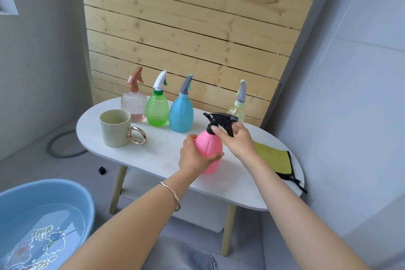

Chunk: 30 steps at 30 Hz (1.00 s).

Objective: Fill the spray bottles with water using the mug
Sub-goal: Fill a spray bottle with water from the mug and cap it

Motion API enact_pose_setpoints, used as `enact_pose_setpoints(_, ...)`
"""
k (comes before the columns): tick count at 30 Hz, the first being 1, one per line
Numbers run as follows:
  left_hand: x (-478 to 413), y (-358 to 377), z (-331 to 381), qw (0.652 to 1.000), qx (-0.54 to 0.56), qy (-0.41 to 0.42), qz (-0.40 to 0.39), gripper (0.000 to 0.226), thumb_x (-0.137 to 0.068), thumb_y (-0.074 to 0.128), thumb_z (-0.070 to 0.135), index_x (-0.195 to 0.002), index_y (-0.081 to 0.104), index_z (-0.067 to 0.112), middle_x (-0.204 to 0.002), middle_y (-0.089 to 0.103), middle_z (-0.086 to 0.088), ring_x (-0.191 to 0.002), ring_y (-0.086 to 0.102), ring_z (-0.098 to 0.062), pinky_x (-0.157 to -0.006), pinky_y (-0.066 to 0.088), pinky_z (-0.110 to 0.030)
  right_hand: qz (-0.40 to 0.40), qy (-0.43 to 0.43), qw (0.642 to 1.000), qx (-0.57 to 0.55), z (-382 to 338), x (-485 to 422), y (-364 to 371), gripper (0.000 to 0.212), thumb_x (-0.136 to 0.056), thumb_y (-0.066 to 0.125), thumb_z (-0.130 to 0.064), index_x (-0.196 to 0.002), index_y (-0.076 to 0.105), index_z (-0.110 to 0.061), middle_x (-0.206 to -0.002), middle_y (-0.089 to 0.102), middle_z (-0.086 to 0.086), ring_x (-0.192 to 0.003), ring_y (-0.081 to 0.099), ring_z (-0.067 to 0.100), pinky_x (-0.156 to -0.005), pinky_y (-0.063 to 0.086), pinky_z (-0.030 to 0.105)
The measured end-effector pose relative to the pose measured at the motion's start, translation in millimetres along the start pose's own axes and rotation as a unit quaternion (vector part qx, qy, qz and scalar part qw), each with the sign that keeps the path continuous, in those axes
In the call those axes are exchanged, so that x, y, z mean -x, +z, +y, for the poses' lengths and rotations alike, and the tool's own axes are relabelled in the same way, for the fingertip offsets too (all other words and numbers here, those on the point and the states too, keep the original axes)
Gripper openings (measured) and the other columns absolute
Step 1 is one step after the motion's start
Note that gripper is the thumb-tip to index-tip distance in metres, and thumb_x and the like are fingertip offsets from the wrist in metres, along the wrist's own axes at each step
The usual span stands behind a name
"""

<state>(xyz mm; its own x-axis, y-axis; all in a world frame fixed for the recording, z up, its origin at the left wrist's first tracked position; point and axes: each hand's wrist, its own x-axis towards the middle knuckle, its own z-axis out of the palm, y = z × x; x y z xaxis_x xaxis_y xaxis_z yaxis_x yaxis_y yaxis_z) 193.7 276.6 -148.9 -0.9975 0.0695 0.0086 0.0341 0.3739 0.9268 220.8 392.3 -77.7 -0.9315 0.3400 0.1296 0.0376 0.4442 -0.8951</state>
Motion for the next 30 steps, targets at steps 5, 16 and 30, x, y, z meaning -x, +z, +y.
enact_pose_setpoints(5,-1,-16,12,0.994,0.055,-0.031,-0.084,0.094,-0.075,0.044,0.083,-0.145,0.040,0.020,-0.141,0.050,-0.003,-0.133,0.044,-0.029,-0.110,0.037,-0.039,0.029,0.112,0.992,-0.058,21,36,-18,0.049,-0.093,0.053,-0.045,-0.120,0.057,-0.004,-0.121,0.062,0.015,-0.108,0.059,0.026,-0.095,0.046,0.041)
enact_pose_setpoints(16,3,-39,9,0.968,0.215,-0.065,-0.109,0.057,-0.107,0.017,0.043,-0.144,0.043,0.008,-0.130,0.047,0.000,-0.116,0.051,-0.023,-0.089,0.042,-0.029,-0.066,0.073,0.995,-0.012,38,17,41,0.095,-0.080,0.073,-0.035,-0.152,0.012,-0.021,-0.150,0.034,-0.002,-0.134,0.039,0.019,-0.106,0.040,0.036)
enact_pose_setpoints(30,-60,-20,1,0.965,0.217,-0.031,-0.142,0.055,-0.105,0.019,0.049,-0.150,0.032,0.021,-0.136,0.041,0.012,-0.135,0.038,-0.009,-0.115,0.029,-0.030,-0.012,0.039,0.999,0.016,48,-95,73,0.097,-0.074,0.079,-0.033,-0.147,0.017,-0.015,-0.144,0.034,0.007,-0.125,0.045,0.024,-0.099,0.042,0.035)
